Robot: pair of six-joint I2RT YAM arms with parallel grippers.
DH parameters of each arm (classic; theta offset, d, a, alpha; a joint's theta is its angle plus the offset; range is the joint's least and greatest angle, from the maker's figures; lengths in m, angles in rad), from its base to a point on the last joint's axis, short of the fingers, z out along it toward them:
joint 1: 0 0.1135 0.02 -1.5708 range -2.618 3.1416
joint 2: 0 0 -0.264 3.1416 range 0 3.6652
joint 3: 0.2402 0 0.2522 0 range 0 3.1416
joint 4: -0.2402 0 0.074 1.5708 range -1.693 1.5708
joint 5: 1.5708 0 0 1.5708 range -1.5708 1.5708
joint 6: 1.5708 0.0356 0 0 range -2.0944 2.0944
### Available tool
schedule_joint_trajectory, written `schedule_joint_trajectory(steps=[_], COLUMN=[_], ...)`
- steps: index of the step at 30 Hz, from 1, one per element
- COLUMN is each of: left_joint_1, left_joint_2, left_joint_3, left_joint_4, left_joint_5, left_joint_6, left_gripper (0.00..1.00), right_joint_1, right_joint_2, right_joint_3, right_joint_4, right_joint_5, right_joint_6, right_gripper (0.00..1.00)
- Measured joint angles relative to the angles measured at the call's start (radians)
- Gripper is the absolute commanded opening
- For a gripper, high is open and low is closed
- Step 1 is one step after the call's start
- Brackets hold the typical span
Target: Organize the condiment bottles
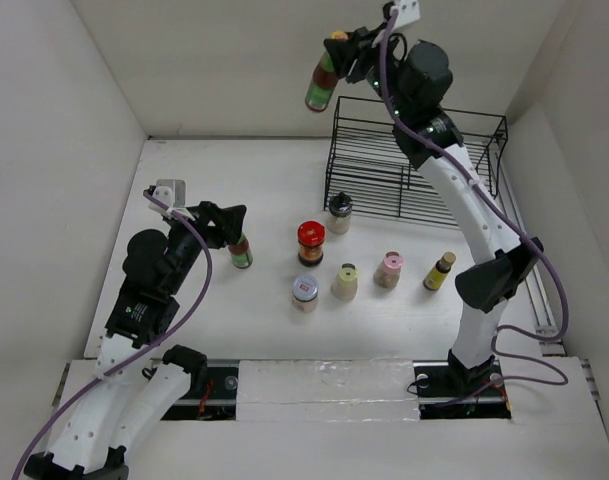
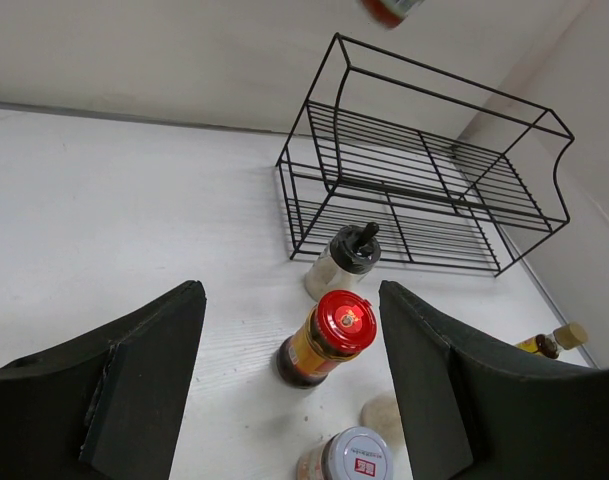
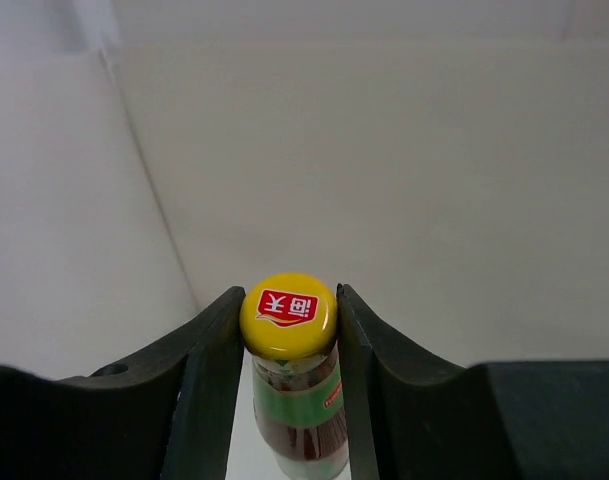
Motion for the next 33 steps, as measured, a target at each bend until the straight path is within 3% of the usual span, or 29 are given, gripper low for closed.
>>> schedule_joint_trajectory(steps=[11,33], left_joint_1=[0.000,0.000], left_joint_2=[-0.005,-0.003], left_joint_3=[0.000,0.000], left_joint_4=[0.001,0.001], left_joint_5=[0.000,0.004], left_joint_6=[0.000,0.000], left_gripper=[0.66,0.66], right_joint_1=[-0.133,-0.189], right_joint_2=[0.159,0.290], right_joint_3=[0.328,0.327], right_joint_4=[0.007,-0.008], right_joint_5=[0.066,0.085], right_joint_6=[-0.003,-0.004], right_gripper=[0.14,0.14])
